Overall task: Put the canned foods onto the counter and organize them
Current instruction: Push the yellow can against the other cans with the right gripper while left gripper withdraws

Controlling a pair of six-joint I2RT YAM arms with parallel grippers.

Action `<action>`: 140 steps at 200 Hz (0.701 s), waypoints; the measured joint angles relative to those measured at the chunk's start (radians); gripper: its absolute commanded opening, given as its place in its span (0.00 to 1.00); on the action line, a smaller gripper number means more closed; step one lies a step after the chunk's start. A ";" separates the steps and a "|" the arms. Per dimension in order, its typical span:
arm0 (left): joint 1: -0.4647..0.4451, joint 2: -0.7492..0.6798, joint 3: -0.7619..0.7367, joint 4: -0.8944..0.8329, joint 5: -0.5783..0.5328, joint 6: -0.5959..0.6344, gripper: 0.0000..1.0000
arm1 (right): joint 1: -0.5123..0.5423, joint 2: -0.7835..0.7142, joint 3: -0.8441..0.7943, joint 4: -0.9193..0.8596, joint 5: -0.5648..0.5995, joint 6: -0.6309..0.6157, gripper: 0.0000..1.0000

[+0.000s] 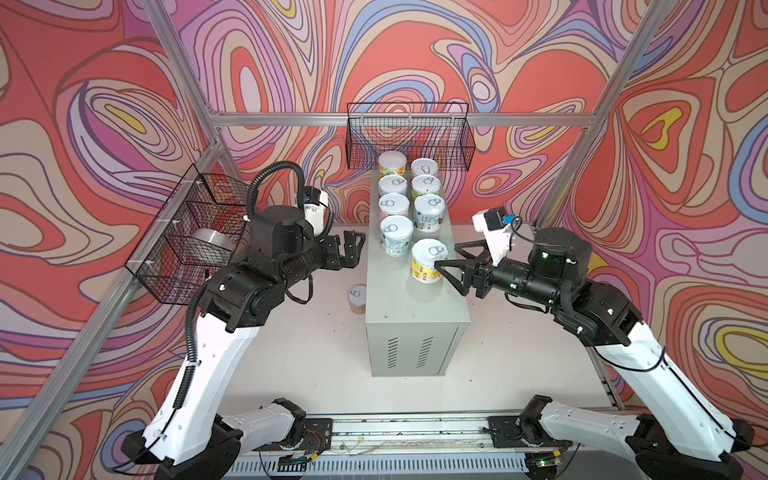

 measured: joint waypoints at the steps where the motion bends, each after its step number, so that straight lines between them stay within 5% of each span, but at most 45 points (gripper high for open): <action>1: 0.003 0.000 -0.005 0.002 0.003 -0.002 0.98 | 0.001 0.001 0.001 -0.001 0.003 -0.001 0.86; 140: 0.083 0.001 -0.136 0.134 0.160 -0.044 0.95 | 0.100 0.124 0.058 -0.079 0.307 -0.042 0.81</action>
